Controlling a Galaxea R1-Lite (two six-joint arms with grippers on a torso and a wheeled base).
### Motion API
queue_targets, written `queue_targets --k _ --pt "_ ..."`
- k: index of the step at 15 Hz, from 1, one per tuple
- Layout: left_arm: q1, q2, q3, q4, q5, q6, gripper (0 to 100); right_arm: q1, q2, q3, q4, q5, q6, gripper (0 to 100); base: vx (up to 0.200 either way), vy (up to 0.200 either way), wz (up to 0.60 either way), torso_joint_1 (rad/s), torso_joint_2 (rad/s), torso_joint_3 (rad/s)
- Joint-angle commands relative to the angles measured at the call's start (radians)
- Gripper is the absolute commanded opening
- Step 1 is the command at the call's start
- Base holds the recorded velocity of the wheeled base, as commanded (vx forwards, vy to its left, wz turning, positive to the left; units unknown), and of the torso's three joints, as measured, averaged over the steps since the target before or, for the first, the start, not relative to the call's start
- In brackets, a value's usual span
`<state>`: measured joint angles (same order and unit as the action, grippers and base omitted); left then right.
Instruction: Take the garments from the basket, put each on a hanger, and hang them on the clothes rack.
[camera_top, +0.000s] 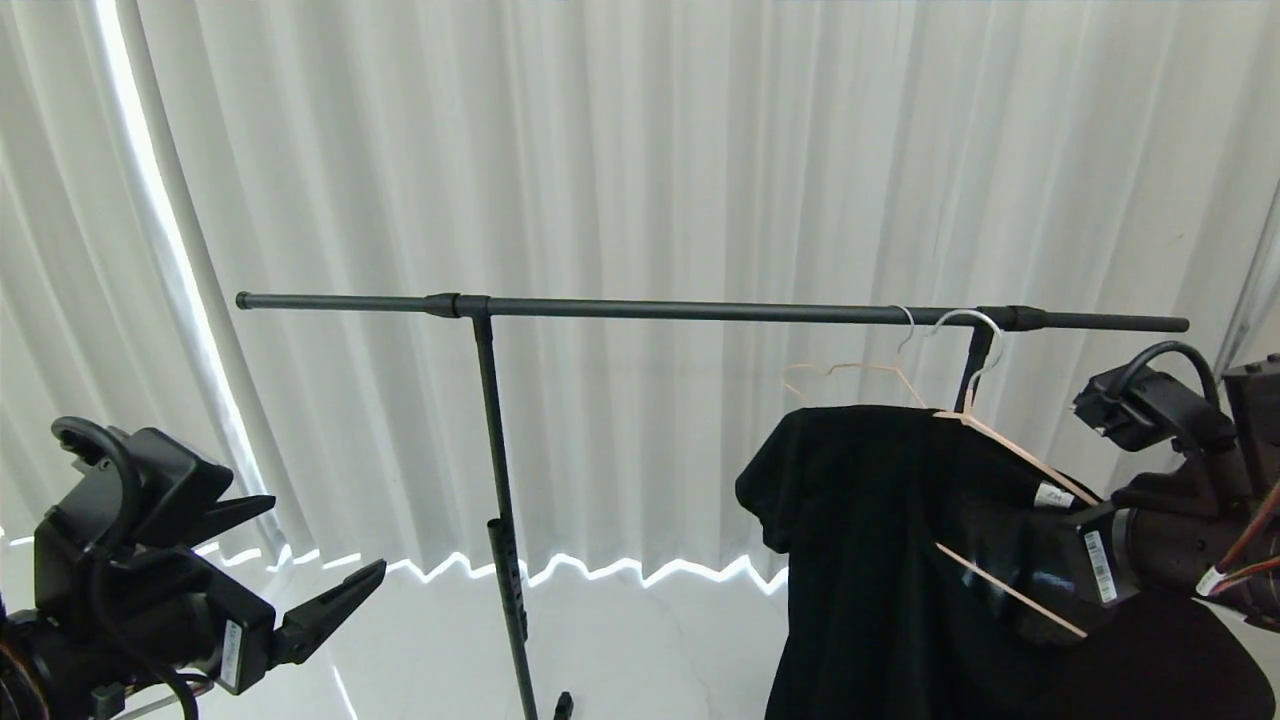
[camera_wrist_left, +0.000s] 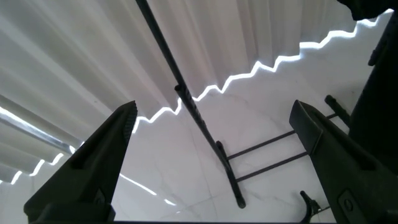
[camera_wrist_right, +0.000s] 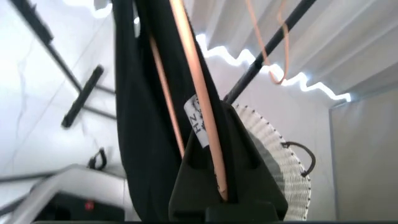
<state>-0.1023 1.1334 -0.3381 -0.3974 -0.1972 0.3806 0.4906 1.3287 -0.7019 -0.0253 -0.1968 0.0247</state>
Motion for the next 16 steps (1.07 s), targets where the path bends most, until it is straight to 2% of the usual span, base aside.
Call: queue_targets --k 1,2,4,9,14,16 --pt "-0.025 -0.003 -0.009 -0.001 -0.001 0.0 100 0.003 0.056 -0.005 -0.038 -0.018 0.008 0 0.0 0.0 0.0 0.0 0.0 0.0" --pt "-0.036 0.0 -0.021 -0.001 -0.001 0.0 100 0.016 0.102 -0.019 -0.084 -0.066 0.02 0 0.0 0.0 0.0 0.0 0.0 0.0" --pt "-0.043 0.003 -0.033 -0.001 -0.002 -0.005 100 0.048 0.141 -0.033 -0.105 -0.11 0.029 0 0.2 0.0 0.0 0.002 0.0 -0.005" --pt "-0.065 -0.001 -0.033 -0.001 -0.002 -0.003 100 0.069 0.167 -0.087 -0.105 -0.113 0.04 0 0.2 0.0 0.0 0.002 0.0 0.003" --pt "-0.065 -0.003 -0.035 -0.001 -0.002 -0.006 100 0.124 0.251 -0.182 -0.105 -0.113 0.092 0 0.2 0.0 0.0 0.004 0.0 0.0" --pt "-0.065 -0.018 -0.042 -0.003 -0.002 -0.003 100 0.132 0.3 -0.222 -0.105 -0.113 0.093 0 0.0 0.0 0.0 0.0 0.0 0.0"
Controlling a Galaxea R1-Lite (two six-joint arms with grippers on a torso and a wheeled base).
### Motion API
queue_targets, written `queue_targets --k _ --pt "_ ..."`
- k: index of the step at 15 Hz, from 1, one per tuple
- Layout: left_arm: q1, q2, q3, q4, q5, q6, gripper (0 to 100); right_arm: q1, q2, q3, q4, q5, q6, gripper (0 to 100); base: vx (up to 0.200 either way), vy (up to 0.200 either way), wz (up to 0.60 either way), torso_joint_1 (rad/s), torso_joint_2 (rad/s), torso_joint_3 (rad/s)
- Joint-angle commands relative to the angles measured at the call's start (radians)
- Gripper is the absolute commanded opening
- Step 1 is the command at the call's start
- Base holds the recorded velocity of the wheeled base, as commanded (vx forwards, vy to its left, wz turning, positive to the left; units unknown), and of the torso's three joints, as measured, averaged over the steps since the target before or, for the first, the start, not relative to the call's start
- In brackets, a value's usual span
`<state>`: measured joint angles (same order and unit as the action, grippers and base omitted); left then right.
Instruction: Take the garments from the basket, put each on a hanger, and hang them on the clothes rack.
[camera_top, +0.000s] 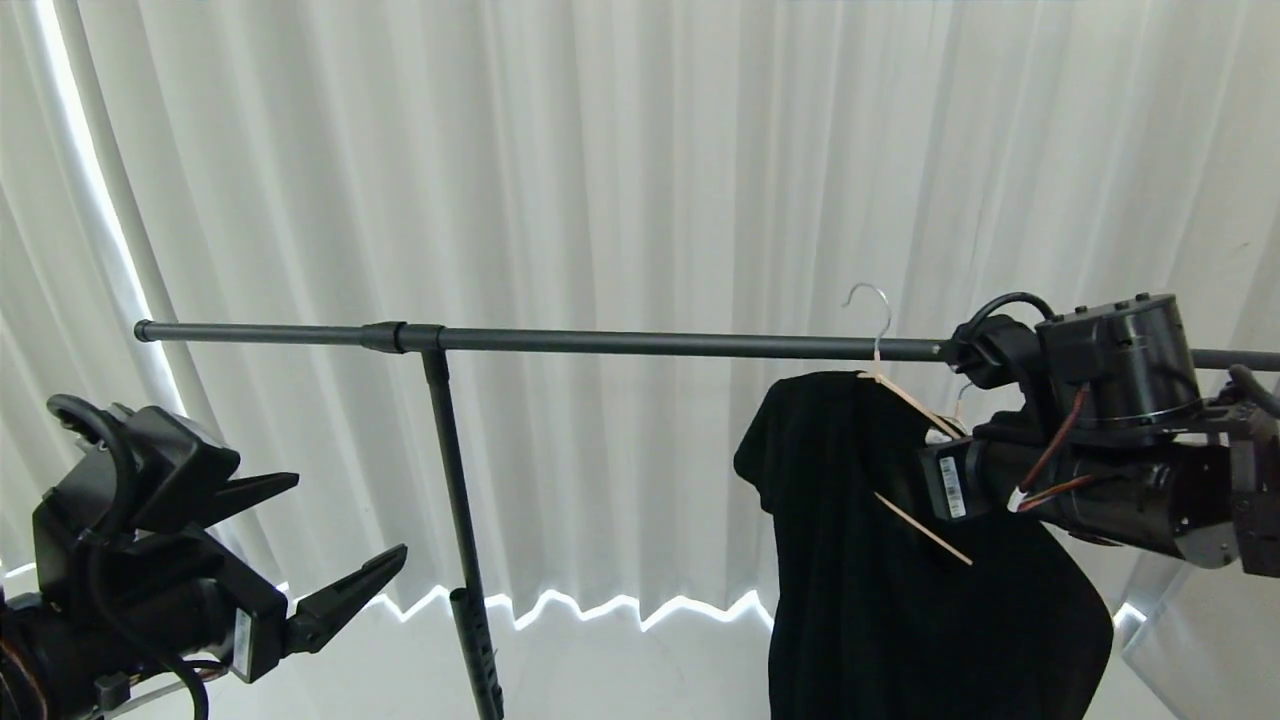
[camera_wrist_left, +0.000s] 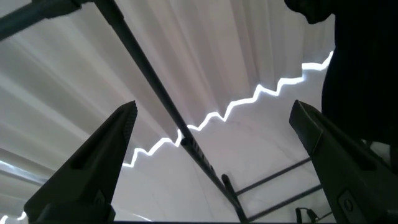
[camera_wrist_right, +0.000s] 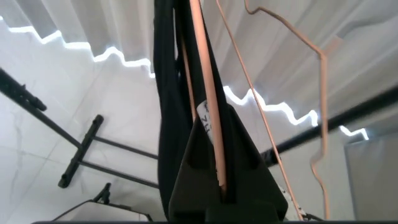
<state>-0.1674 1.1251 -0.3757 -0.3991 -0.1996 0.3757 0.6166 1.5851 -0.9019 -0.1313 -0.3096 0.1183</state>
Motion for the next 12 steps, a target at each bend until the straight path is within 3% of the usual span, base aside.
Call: queue_targets --k 1,12 --pt "-0.001 -0.018 -0.005 0.0 0.0 0.002 100 0.006 0.061 -0.029 0.001 0.0 0.0 0 0.0 0.0 0.0 0.0 0.0 0.0" --pt "-0.004 -0.057 0.014 0.0 0.0 -0.008 100 0.006 0.248 -0.189 -0.001 0.001 0.007 0 0.0 0.0 0.0 0.0 0.0 0.0"
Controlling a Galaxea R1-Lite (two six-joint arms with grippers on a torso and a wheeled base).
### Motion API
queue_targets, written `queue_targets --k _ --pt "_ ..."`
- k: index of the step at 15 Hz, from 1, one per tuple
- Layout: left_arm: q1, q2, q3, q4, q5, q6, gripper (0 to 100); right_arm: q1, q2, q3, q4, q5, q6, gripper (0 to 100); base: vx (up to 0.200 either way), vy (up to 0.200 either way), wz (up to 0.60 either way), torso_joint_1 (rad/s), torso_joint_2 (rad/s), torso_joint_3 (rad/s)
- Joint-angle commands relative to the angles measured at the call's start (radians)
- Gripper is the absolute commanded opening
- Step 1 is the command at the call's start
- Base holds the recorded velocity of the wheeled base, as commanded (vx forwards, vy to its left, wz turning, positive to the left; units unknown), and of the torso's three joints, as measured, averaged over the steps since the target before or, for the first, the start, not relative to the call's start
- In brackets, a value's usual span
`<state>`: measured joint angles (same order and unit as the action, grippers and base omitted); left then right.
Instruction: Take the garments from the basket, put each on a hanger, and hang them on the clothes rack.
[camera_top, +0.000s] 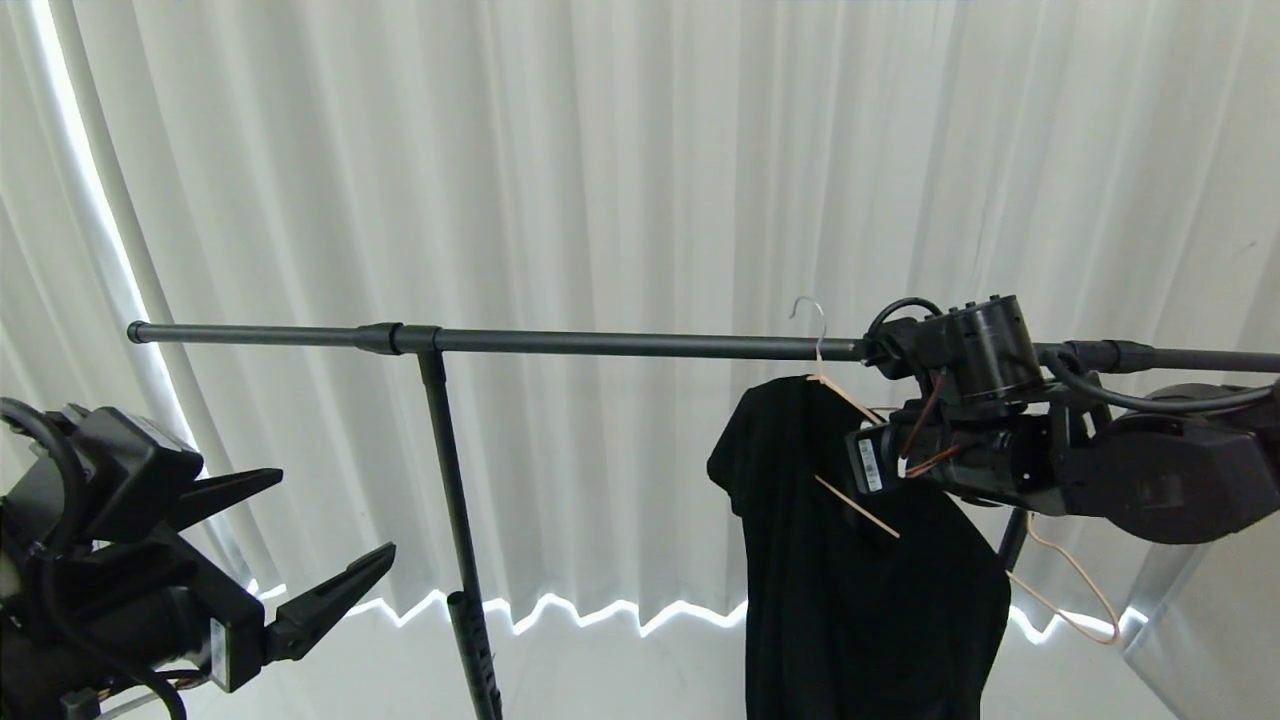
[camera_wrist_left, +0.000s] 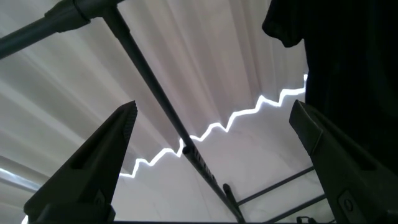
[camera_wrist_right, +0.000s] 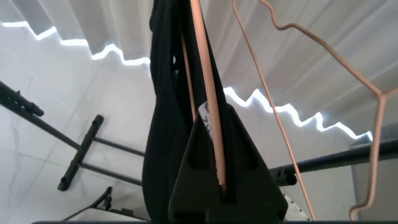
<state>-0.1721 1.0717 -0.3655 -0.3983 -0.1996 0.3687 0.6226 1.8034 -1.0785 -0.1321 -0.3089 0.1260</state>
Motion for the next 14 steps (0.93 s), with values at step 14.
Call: queue_targets --k 14 --pt "-0.017 -0.033 0.017 -0.001 -0.004 0.009 100 0.034 0.109 -0.061 0.002 -0.006 0.001 0 0.0 0.0 0.0 0.0 0.0 0.0"
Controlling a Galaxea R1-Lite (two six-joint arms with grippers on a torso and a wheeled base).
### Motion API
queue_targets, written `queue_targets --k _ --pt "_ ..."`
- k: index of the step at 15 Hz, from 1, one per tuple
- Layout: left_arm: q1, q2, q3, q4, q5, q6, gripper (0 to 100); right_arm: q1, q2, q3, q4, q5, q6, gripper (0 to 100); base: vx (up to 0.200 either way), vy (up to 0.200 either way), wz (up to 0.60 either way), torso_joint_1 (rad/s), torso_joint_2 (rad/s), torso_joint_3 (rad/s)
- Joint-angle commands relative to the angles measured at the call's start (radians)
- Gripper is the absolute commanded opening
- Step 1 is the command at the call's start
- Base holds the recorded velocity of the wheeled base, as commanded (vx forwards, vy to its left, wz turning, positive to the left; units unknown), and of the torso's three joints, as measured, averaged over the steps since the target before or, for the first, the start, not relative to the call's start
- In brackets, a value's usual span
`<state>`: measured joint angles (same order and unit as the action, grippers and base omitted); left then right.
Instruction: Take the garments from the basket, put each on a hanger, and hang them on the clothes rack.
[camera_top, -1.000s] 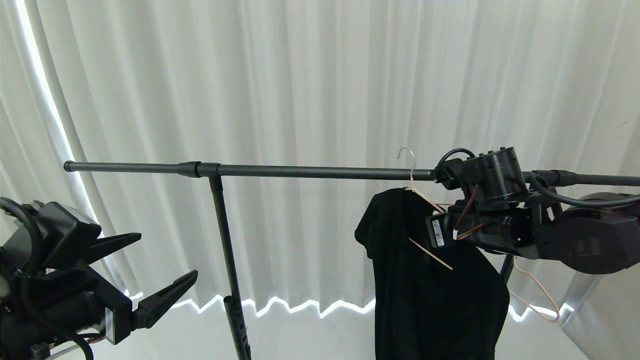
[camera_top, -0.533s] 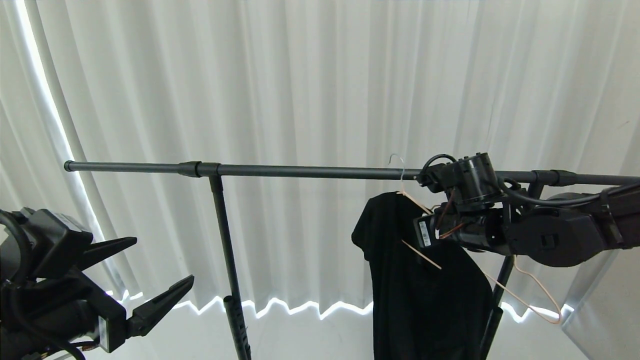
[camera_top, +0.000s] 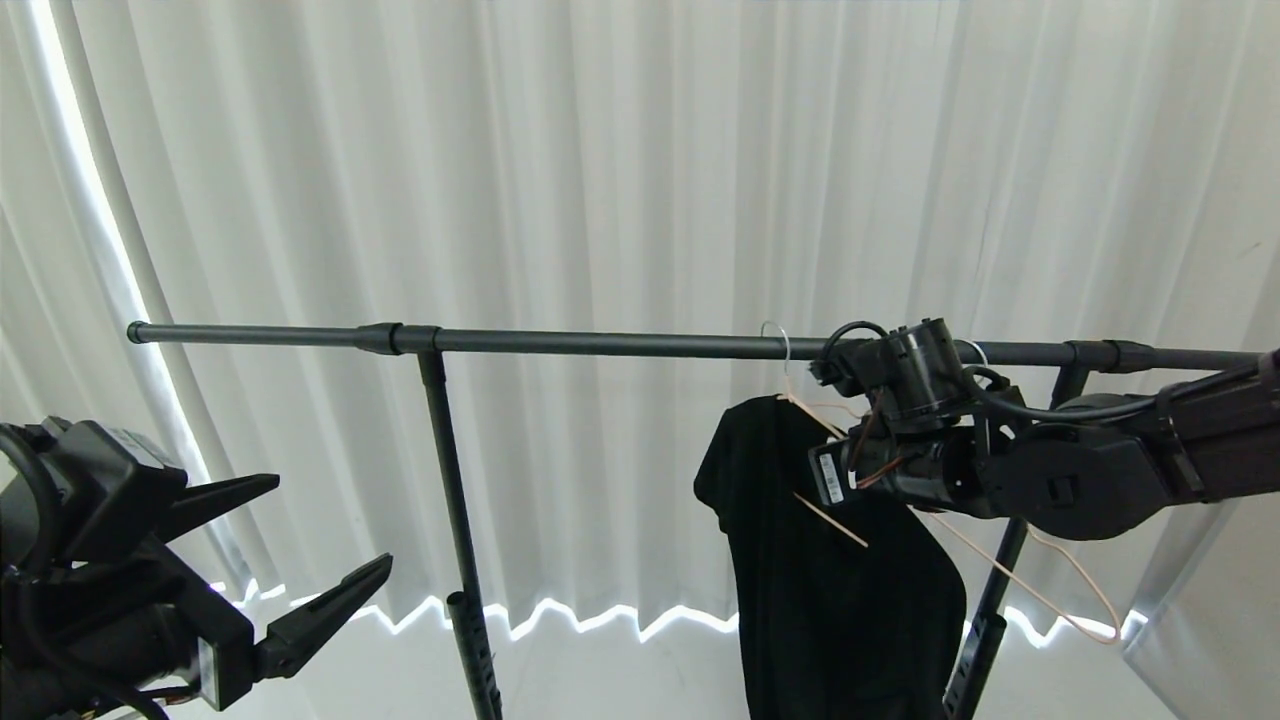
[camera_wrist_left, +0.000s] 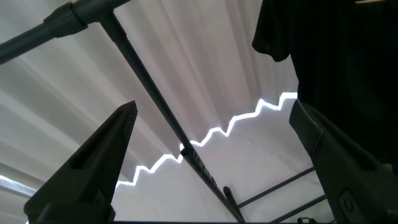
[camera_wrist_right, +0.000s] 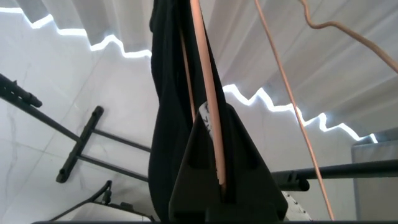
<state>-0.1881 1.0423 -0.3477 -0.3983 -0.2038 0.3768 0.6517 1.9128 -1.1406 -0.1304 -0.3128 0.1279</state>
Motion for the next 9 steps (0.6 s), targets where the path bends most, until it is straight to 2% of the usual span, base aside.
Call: queue_targets --k 1,4,5,7,9 --pt "-0.001 -0.007 -0.001 -0.001 0.0 0.001 100 0.006 0.002 0.001 0.0 -0.003 -0.001 0 0.0 0.0 0.0 0.0 0.0 0.0" --pt "-0.001 -0.015 0.001 -0.001 0.0 0.001 100 0.008 -0.001 0.001 0.002 -0.005 -0.001 0 0.0 0.0 0.0 0.0 0.0 0.0" --pt "-0.001 -0.013 0.001 -0.001 0.0 -0.001 100 0.009 -0.003 0.001 0.002 -0.009 -0.001 100 0.0 0.0 0.0 0.0 0.0 0.0" --pt "0.002 -0.016 0.009 -0.001 0.001 -0.009 100 0.017 -0.023 0.005 0.0 -0.048 0.001 100 0.0 0.0 0.0 0.0 0.0 0.0" --pt "0.013 -0.019 0.012 -0.002 0.001 -0.009 100 0.026 -0.07 0.015 0.0 -0.051 0.001 100 0.0 0.0 0.0 0.0 0.0 0.0"
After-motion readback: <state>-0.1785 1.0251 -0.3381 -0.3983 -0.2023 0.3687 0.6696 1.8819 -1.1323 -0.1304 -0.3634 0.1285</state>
